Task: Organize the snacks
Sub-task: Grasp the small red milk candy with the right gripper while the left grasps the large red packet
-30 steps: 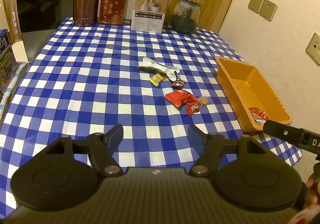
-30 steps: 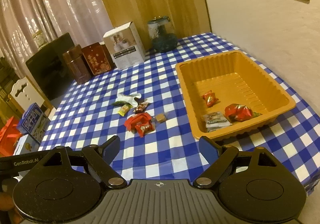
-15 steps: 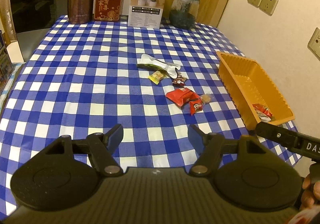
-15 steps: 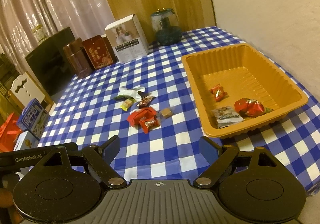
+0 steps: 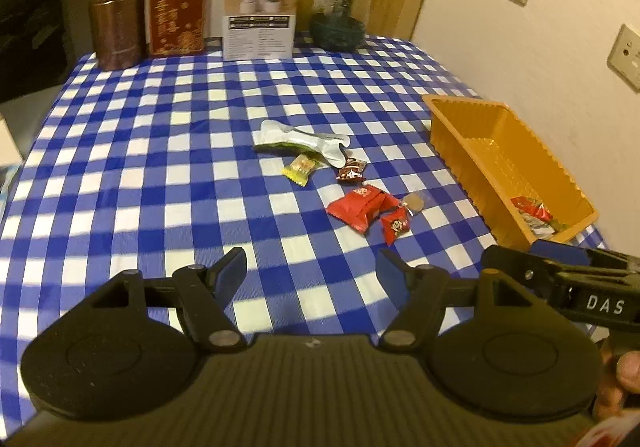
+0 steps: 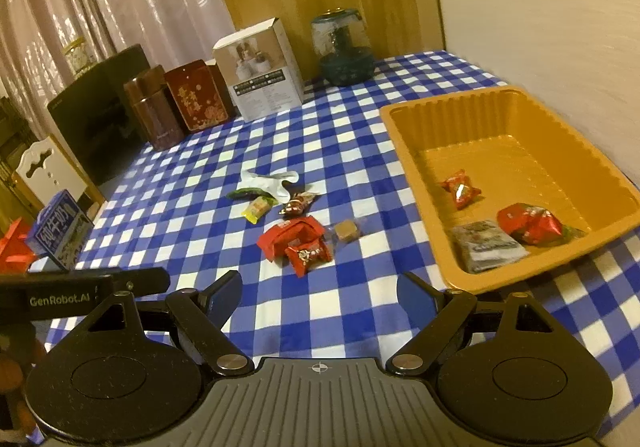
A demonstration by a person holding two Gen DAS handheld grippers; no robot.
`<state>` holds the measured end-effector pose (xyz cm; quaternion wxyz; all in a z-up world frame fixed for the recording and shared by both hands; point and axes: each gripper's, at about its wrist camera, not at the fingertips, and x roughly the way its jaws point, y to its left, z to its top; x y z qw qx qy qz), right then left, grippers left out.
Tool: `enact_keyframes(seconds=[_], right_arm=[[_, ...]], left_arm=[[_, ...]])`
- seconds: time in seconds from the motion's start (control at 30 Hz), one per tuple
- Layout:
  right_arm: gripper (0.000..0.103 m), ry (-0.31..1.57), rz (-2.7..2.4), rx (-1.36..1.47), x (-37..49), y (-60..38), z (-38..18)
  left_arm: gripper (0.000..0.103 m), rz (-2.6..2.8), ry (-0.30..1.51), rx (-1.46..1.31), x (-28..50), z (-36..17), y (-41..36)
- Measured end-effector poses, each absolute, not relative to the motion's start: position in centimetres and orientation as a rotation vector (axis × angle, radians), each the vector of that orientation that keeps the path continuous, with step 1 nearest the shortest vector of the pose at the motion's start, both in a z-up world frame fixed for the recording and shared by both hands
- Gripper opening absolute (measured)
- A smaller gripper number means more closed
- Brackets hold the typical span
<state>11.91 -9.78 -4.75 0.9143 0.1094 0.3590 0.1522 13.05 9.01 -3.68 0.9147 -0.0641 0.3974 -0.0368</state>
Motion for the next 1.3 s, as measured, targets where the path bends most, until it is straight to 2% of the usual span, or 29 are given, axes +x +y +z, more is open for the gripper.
enact_keyframes(seconds=[0.13, 0.77, 0.9, 1.0, 1.03, 1.07, 1.1, 1.13, 1.3], right_arm=[[0.076, 0.739, 0.32, 0.206, 13.1, -8.7, -5.8], [0.052, 0.744, 0.357, 0.017, 18.8, -4.6, -11.7], [0.05, 0.738, 0.357, 0.004, 19.5, -4.2, -12.1], [0.049, 0.742, 0.355, 0.01, 19.8, -4.1, -12.3], [0.046, 0.741, 0.355, 0.01, 19.9, -4.1, -12.4], [0.038, 0.743, 0.356, 0.011, 19.8, -4.1, -12.4], [0.036, 0.743, 0.351, 0.009, 19.8, -4.1, -12.3], [0.029, 0.739, 0.343, 0.008, 19.7, -4.2, -12.2], [0.027, 0.739, 0.312, 0.002, 19.2, -4.8, -12.1]], left_arm=[[0.068, -0.12, 0.824, -0.108, 14.7, -4.4, 9.5], [0.067, -0.245, 0.831, -0.043, 21.2, -9.1, 10.0], [0.06, -0.264, 0.833, -0.047, 21.9, -9.7, 10.2], [0.059, -0.285, 0.837, -0.041, 22.2, -10.1, 10.0], [0.059, -0.289, 0.838, -0.039, 22.3, -10.2, 10.0], [0.059, -0.298, 0.837, -0.038, 22.4, -10.2, 9.9], [0.058, -0.309, 0.836, -0.034, 22.6, -10.3, 9.7], [0.056, -0.318, 0.835, -0.028, 22.7, -10.2, 9.5], [0.056, -0.403, 0.812, 0.003, 23.6, -10.1, 8.1]])
